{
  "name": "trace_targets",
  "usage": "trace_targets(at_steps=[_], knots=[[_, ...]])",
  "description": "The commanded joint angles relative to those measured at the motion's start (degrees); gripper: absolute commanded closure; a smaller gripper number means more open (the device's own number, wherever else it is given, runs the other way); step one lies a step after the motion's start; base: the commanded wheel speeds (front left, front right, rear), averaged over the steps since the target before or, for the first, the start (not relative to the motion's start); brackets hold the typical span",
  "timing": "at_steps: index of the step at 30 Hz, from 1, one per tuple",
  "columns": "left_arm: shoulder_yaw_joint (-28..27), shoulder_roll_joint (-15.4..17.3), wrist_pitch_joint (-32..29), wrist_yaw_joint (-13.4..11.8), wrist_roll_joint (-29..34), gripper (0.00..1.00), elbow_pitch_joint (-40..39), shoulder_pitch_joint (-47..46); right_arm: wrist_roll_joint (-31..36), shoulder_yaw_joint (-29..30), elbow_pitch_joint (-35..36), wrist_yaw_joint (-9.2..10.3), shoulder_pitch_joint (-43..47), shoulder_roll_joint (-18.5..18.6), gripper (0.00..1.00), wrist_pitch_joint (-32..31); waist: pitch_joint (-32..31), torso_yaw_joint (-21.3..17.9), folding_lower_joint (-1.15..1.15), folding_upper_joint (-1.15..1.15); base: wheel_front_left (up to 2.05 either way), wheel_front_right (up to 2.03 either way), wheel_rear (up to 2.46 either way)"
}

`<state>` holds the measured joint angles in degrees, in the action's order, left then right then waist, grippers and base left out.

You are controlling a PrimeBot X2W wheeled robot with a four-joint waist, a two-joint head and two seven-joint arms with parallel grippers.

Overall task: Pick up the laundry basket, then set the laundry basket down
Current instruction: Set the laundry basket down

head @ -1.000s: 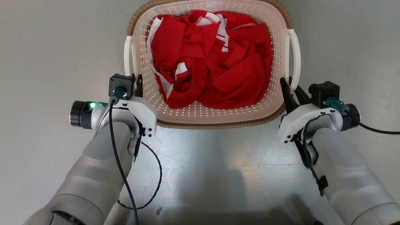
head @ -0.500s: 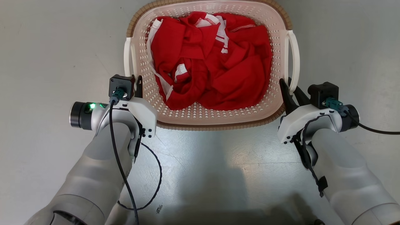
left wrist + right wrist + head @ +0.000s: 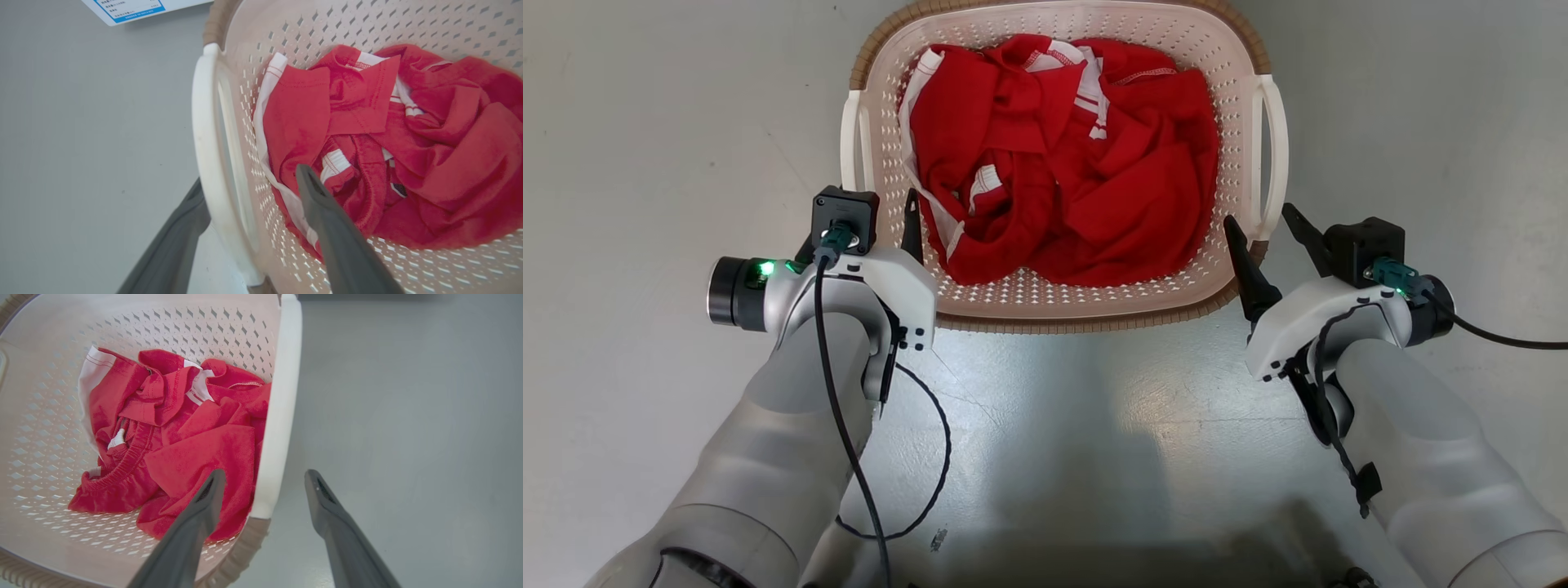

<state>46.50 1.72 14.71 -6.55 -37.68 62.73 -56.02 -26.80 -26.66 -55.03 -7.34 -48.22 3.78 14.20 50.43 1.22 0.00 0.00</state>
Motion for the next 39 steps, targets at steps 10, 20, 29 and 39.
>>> trace_targets(at_steps=[10,20,29,39], knots=[[-1.56,1.2,0.29,-1.12,1.19,0.0,-2.7,1.92,0.71,0.05,2.61,-0.14,1.67,-0.91,0.0,0.8,-0.87,-0.3,0.0,0.0,0.0,0.0,0.0],[-6.57,1.54,0.29,-2.44,1.83,0.0,-4.61,6.84,6.44,5.99,7.52,-0.14,6.59,-0.91,0.0,0.8,-8.82,-0.61,0.0,0.0,0.0,0.0,0.0],[-14.09,2.45,0.29,-2.94,2.16,0.0,-9.5,18.06,11.27,12.62,14.4,-0.14,18.46,-0.91,0.0,0.8,-23.85,-0.45,0.0,0.0,0.0,0.0,0.0],[-27.36,3.45,0.29,-0.39,8.15,0.0,-28.74,36.75,16.36,19.85,30.27,-0.14,35.8,-0.91,0.0,0.8,-40.63,-0.68,0.0,0.0,0.0,0.0,0.0]])
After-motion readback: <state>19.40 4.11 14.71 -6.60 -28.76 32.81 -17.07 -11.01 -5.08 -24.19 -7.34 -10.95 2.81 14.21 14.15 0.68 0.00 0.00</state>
